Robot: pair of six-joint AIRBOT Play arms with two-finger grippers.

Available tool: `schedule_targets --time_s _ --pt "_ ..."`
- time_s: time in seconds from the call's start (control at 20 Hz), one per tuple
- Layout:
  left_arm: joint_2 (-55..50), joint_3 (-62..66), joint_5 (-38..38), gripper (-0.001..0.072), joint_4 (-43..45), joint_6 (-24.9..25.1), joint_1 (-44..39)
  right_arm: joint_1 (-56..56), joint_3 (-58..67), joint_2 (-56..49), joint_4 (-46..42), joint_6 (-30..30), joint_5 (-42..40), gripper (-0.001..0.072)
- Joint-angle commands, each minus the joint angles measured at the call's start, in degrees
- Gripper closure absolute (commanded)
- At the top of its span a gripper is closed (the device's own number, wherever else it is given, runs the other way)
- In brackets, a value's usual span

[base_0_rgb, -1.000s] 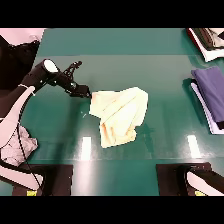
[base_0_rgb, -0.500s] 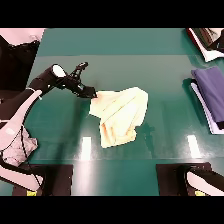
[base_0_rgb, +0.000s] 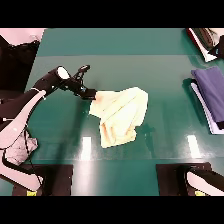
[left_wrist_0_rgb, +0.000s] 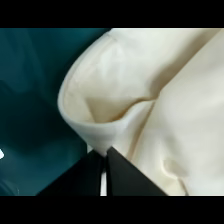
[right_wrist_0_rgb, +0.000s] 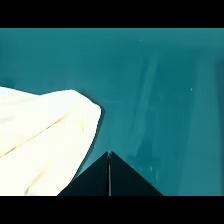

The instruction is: Fold the shirts.

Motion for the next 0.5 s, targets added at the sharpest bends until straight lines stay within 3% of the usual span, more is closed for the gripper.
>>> schedule_targets --time_s 0.0,0.2,0.25,0.3,0.35,0.45 --pt "-0.13 3.41 -2.71 0.0682 -0.17 0.11 0.0 2.01 -0.52 0.09 0.07 0.0 2.95 0.0696" --pt "-0.13 12.76 -8.37 0.0682 0.28 0.15 0.0 12.04 -15.06 2.97 0.04 0.02 0.55 0.0691" --pt "-0.13 15.23 -9.84 0.0682 0.39 0.15 0.02 14.95 -20.39 3.76 0.07 0.02 -1.25 0.0572" --pt "-0.13 17.22 -11.23 0.0682 0.74 0.13 0.0 18.21 -26.01 4.57 0.09 0.04 -3.8 0.0259" --pt "-0.13 19.52 -12.92 0.0682 1.16 0.13 0.0 20.92 -32.04 5.05 0.28 0.7 -7.26 0.0104" --pt "-0.13 22.73 -15.54 0.0682 1.18 0.13 0.0 25.49 -42.27 5.16 4.72 2.67 -16.28 0.0101"
